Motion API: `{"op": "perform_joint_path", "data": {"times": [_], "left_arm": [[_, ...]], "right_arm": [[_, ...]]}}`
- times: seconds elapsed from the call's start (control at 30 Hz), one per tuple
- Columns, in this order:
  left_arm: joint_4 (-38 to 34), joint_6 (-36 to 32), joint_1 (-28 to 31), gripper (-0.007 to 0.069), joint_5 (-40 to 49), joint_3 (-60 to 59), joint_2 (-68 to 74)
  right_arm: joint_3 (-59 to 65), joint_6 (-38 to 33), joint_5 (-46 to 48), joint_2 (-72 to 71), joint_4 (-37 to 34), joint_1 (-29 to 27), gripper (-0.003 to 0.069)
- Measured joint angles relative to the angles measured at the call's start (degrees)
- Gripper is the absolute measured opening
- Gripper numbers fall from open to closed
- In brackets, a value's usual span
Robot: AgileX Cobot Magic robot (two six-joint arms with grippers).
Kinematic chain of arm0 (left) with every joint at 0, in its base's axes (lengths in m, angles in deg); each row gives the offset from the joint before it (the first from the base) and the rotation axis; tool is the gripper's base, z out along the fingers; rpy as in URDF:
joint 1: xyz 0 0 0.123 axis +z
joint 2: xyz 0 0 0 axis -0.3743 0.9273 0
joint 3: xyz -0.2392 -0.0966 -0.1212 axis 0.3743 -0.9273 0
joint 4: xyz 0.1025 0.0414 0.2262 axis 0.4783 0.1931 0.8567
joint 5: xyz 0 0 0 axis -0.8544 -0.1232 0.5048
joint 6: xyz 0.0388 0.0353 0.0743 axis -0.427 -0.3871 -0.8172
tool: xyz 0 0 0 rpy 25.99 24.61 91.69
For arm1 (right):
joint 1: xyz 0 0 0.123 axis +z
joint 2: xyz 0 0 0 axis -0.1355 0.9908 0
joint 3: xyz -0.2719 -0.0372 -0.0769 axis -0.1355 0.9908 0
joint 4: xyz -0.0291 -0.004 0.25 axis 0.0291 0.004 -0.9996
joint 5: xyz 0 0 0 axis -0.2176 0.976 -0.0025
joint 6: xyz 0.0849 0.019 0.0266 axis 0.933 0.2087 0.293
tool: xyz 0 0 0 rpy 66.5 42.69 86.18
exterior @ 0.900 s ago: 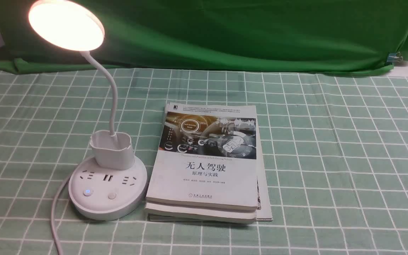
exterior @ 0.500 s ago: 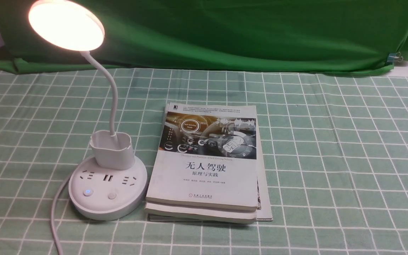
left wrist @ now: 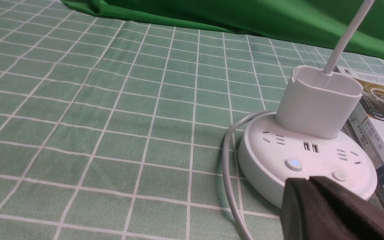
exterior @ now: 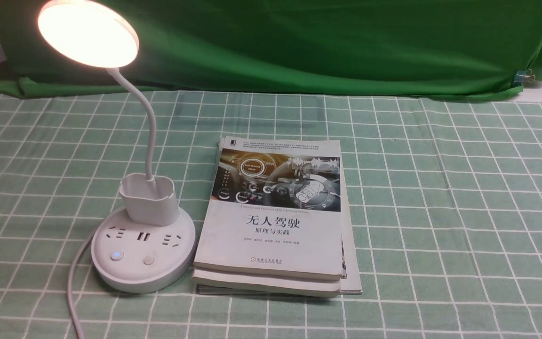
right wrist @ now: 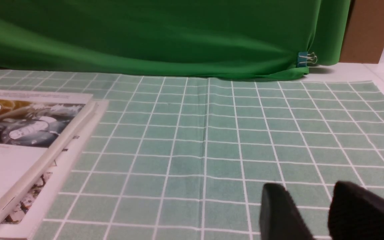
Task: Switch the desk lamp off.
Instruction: Use the left arm to press the button switch on the lamp holder
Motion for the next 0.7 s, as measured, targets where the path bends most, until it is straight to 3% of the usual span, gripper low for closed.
{"op": "perform_joint_path", "data": {"times": [0.23,0.47,0.63,0.7], "left_arm": [[11.90,0.00,0.00,0.0000,-2.23,0.00,0.00],[14.26,0.00,0.00,0.0000,-2.73,0.00,0.00],[7.74,1.41,0.00,0.0000,-4.99,0.00,0.00],[-0.71,3.15,0.00,0.0000,-6.80,0.00,0.00]], "right_arm": [[0.00,0.00,0.00,0.00,0.00,0.00,0.0242],[0.00,0.00,0.00,0.00,0.00,0.00,0.0242],[0.00,0.00,0.00,0.00,0.00,0.00,0.0242],[0.00,0.00,0.00,0.00,0.00,0.00,0.0242]]}}
